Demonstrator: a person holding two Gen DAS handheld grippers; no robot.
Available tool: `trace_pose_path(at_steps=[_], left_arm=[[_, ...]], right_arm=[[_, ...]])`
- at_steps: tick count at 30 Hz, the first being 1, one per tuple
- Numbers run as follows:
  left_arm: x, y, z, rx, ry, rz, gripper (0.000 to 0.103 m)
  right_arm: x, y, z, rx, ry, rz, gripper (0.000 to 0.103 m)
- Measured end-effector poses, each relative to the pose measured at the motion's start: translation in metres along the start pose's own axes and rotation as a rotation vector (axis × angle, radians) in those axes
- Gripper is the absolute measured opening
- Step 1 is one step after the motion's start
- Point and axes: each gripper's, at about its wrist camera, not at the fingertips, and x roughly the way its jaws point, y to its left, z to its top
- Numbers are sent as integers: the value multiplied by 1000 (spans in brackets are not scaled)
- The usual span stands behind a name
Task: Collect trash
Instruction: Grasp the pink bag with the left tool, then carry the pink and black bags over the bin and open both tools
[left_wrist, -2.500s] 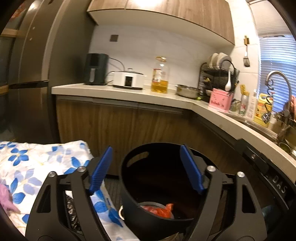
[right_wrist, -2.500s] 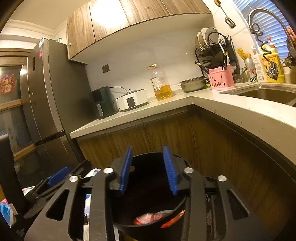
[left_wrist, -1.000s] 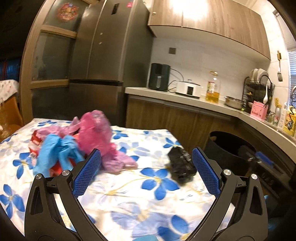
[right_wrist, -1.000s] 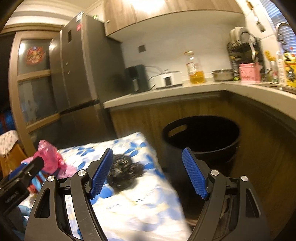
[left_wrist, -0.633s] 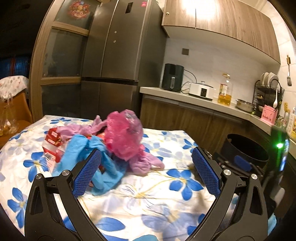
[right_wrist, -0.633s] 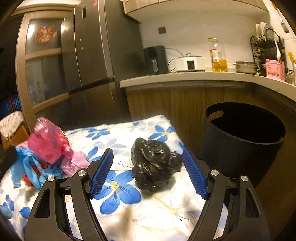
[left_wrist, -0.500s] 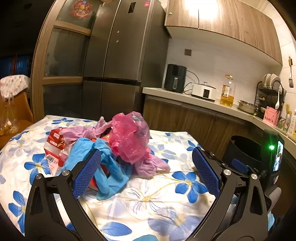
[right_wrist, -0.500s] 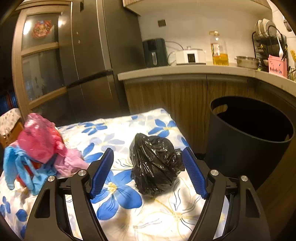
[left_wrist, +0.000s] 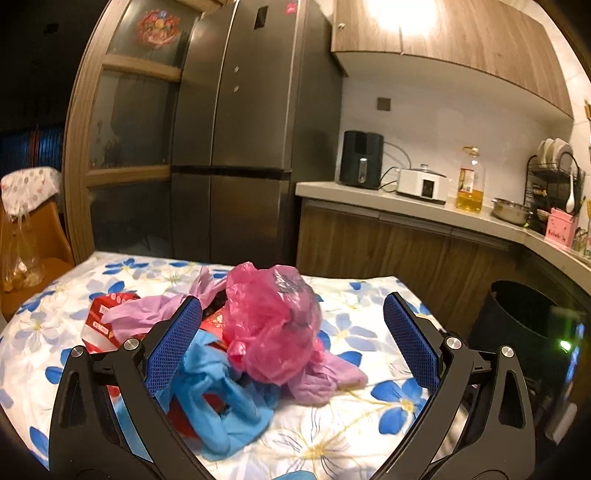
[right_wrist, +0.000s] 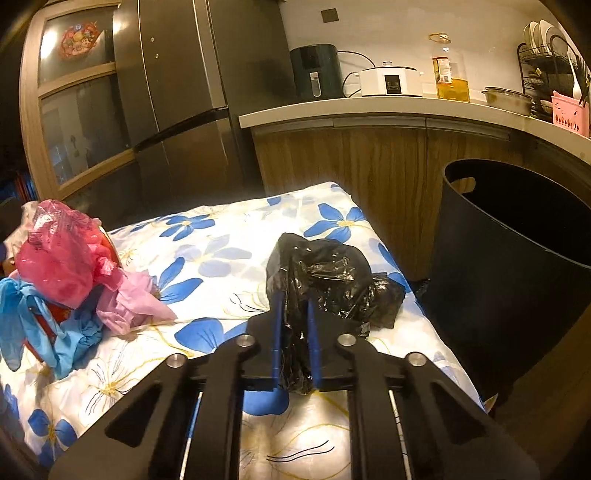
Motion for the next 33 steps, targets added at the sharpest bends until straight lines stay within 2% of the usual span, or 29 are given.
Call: trace_pose_path(at_steps=[3,6,9,11,14,19,28,33], left_arm=[[12,1,4,-5,38,3,82],[24,1,3,-7,98,-10,64],[31,0,-2,3,142,-11,44],[33,0,-5,3,160,-22,24],[30,0,-8,-1,160,-32,13],[12,-2,-7,-7,103,-56,6],[-48,-6,14,-39,-29,-120,5],[-74,-20,16,-18,-56,-155,5]], right_arm=[[-3,-1,0,7,-10,7,10],[-6,-1,1,7,-17,12,9],[-8,-1,2,8,-21,17,9],[-10,-2,2,8,-25,22,9],[-13,0,2,4,-33,25,8],[-24,1,2,-4,-62,31,6],[-57,-8,4,20,-121,34,6],[-85,-12,6,27,-173,40,6]])
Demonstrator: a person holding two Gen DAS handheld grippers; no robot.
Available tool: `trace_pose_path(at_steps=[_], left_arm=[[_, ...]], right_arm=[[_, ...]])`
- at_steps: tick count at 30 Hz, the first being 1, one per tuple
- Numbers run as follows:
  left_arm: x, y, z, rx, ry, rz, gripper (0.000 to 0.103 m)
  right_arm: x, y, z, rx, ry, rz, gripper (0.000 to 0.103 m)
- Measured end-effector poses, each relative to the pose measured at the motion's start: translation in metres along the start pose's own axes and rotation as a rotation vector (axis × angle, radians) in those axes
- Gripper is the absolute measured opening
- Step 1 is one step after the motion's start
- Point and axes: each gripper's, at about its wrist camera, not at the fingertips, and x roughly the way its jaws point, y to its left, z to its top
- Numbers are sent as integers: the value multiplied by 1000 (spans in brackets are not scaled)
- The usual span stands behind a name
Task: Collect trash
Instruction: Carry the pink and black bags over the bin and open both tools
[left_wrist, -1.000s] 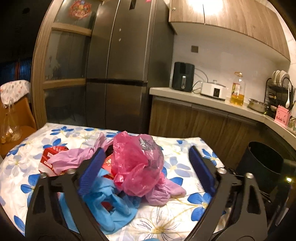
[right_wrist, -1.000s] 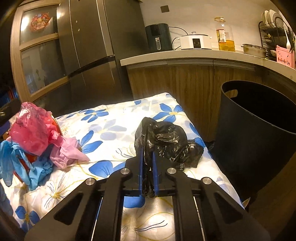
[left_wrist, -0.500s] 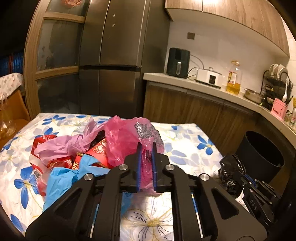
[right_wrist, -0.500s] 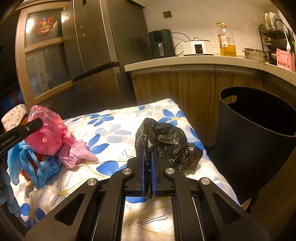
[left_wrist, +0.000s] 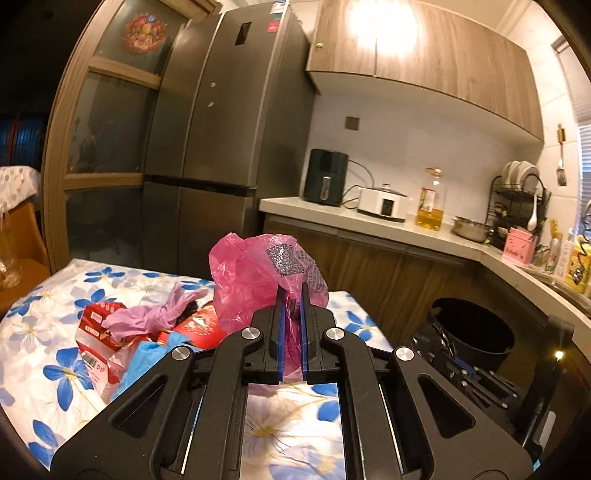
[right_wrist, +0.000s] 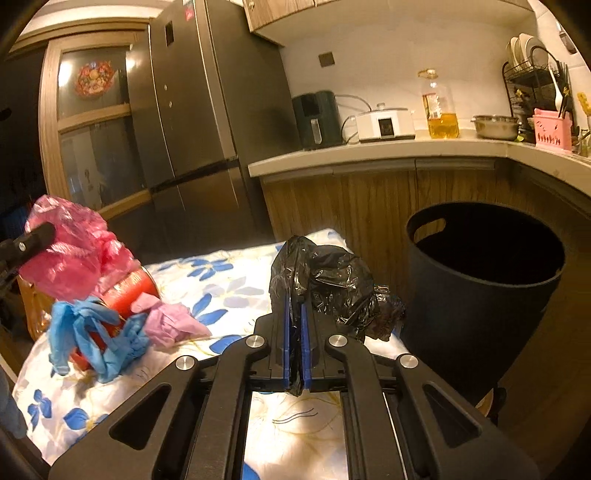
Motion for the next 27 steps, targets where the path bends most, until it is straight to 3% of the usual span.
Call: trace_pose_path(at_steps=[12,27], left_arm=[[-11,-46,-14,35,42,-85,5],[13,-121,-15,87,52,-240,5]], right_arm=[[-65,-14,15,-4,-111,-33,6],[-99,-64,41,15,-223,-170,6]])
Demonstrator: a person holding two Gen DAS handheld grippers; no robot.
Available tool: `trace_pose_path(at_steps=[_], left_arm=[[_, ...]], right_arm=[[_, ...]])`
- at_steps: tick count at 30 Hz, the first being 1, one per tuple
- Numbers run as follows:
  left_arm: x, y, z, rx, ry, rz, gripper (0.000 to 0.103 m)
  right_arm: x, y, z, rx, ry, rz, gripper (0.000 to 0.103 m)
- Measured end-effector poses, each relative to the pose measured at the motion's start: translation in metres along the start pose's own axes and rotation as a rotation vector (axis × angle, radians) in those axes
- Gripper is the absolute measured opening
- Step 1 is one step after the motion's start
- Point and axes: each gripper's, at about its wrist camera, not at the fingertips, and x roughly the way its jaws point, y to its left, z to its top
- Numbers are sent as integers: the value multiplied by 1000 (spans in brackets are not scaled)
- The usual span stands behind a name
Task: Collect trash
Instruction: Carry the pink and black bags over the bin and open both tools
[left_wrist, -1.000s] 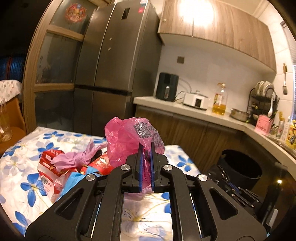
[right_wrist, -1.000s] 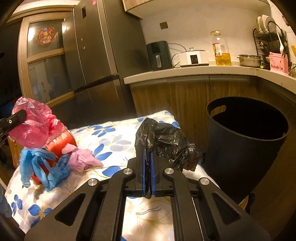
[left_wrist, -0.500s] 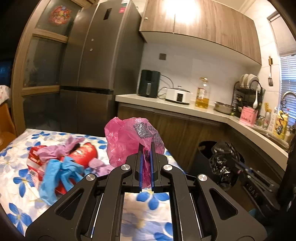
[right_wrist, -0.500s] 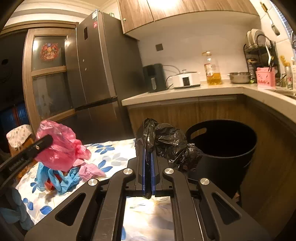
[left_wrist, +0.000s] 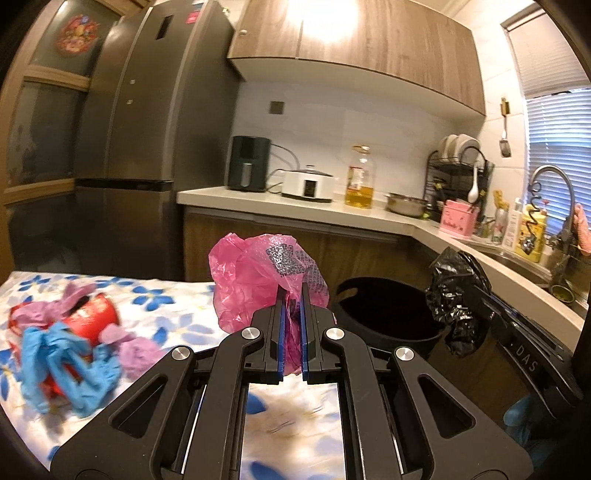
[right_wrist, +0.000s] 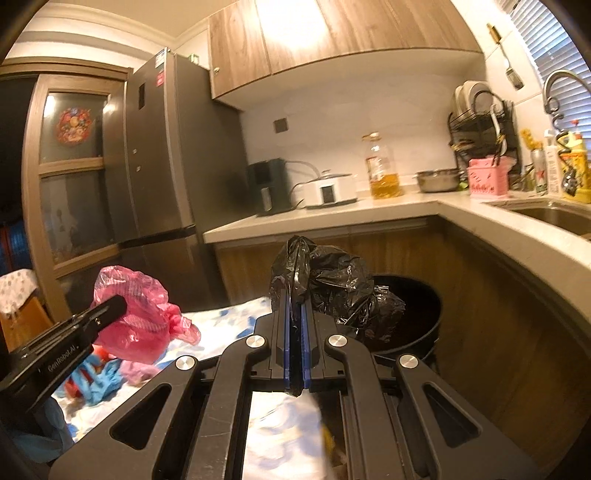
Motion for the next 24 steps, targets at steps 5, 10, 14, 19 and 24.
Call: trace_pose_path(at_steps=[5,10,14,19,24], left_arm=[[26,-28,11,20,-11,-74,5],[55,-54,19,36,-19,-123,5],[79,-67,21,41,-15,-143,5],[103,-80,21,49,-11,-166,5],[124,-87,17,53,0,-177,5]], right_arm=[[5,-23,11,0,-35,-57,6],[16,-44,20,11,-54,-102,6],[28,-56,26,14,-70,-119,6],[39,-65,29,15,-81,-112,6],[50,-68,30,5,-85,-99,6]])
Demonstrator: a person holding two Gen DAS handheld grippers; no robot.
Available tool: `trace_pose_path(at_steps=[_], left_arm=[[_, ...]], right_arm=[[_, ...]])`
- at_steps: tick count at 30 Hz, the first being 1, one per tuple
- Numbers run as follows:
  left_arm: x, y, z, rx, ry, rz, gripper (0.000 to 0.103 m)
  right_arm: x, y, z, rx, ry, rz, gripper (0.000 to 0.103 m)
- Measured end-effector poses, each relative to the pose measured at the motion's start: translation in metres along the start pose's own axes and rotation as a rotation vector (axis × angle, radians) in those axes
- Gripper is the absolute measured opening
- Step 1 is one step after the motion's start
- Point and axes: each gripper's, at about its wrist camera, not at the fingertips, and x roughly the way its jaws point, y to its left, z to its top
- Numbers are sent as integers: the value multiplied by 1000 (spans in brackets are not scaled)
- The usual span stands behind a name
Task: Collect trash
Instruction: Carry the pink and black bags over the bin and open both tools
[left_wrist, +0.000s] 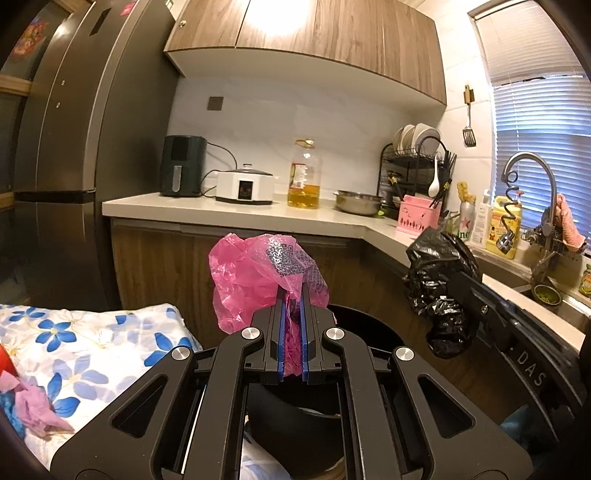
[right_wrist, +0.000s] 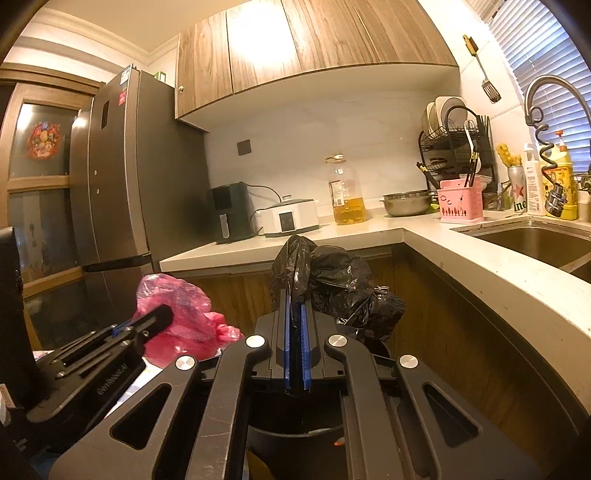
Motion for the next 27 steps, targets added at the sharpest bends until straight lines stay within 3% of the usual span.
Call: trace_pose_path(at_steps=[23,27], left_arm=[[58,-6,-20,6,80,-82,6],[65,-4,-24,-1,102,-84,7]], right_arm=[[42,-16,-9,50,43,62,8],[45,-18,-12,67,47,64,15]])
